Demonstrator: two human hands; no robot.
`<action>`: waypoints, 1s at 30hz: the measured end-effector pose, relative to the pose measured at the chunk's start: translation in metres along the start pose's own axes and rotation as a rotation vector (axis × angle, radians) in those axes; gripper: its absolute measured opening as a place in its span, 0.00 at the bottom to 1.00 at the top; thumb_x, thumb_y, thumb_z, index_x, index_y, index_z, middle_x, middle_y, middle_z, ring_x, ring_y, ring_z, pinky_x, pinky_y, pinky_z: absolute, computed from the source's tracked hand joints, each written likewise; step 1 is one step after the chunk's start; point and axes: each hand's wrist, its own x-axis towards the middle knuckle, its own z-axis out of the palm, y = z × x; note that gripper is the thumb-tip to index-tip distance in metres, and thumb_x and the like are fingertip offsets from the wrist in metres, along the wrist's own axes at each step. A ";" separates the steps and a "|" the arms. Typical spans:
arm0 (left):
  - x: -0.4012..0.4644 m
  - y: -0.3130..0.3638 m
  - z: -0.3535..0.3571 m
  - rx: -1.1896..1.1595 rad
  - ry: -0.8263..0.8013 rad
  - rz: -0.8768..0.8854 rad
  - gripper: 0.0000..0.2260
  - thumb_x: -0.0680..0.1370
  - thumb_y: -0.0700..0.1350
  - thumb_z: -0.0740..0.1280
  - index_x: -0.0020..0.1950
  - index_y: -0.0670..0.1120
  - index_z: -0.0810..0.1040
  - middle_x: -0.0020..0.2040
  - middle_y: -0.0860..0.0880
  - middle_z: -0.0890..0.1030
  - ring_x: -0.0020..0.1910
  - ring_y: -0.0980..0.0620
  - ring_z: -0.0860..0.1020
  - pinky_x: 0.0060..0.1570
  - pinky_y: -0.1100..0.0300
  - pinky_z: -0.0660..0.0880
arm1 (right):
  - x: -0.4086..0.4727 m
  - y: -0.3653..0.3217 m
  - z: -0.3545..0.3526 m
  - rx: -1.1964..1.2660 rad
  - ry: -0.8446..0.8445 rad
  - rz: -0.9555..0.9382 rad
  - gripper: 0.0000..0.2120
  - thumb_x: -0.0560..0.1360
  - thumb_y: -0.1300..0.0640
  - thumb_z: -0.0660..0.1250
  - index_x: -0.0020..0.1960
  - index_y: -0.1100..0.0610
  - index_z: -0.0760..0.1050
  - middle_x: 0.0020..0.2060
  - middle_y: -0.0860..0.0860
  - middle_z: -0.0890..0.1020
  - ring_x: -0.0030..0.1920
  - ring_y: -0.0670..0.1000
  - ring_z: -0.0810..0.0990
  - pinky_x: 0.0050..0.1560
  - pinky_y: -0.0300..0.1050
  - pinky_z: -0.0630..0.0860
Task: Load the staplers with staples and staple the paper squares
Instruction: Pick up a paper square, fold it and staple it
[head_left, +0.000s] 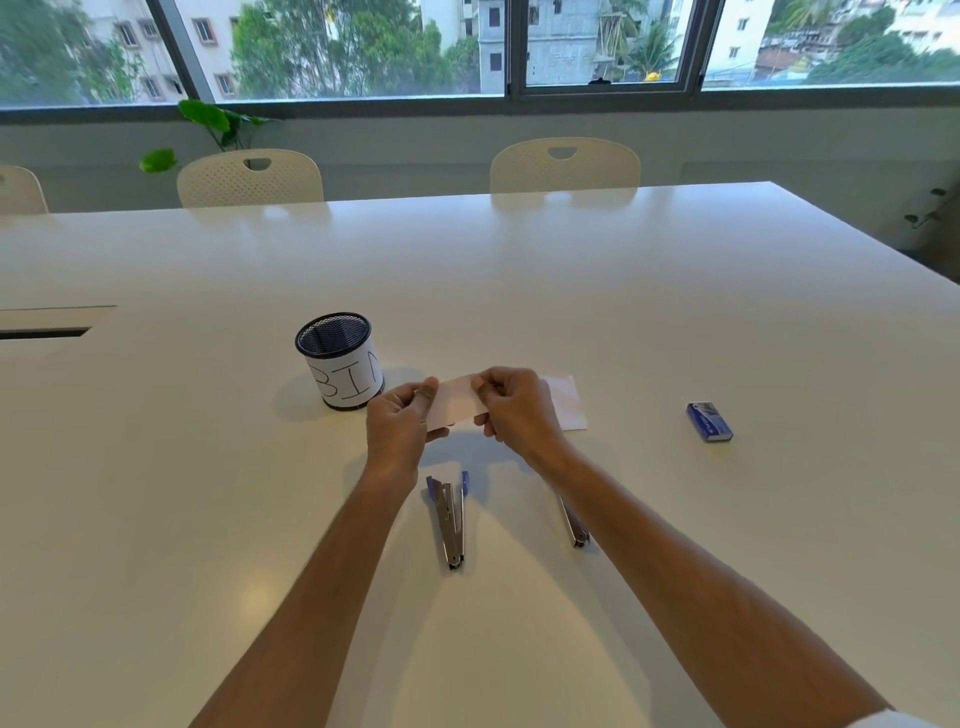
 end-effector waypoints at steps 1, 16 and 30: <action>-0.001 0.001 -0.001 0.004 -0.007 0.000 0.08 0.78 0.46 0.67 0.41 0.47 0.81 0.40 0.46 0.80 0.40 0.49 0.79 0.29 0.64 0.78 | -0.001 -0.001 0.000 -0.017 0.006 -0.007 0.09 0.79 0.58 0.63 0.45 0.56 0.81 0.29 0.50 0.80 0.22 0.41 0.76 0.24 0.32 0.70; -0.009 0.013 -0.009 -0.047 -0.197 0.002 0.03 0.75 0.38 0.69 0.47 0.40 0.81 0.34 0.44 0.82 0.27 0.50 0.79 0.29 0.63 0.77 | -0.015 -0.012 -0.003 -0.075 0.104 -0.047 0.11 0.80 0.54 0.62 0.50 0.58 0.81 0.32 0.50 0.82 0.27 0.43 0.80 0.30 0.40 0.76; 0.015 0.013 -0.013 0.013 -0.088 0.025 0.07 0.78 0.36 0.65 0.54 0.38 0.78 0.41 0.42 0.81 0.27 0.53 0.81 0.29 0.65 0.78 | -0.056 -0.029 -0.001 -0.791 -0.083 -0.139 0.24 0.75 0.40 0.65 0.35 0.60 0.70 0.31 0.53 0.74 0.34 0.56 0.73 0.35 0.45 0.68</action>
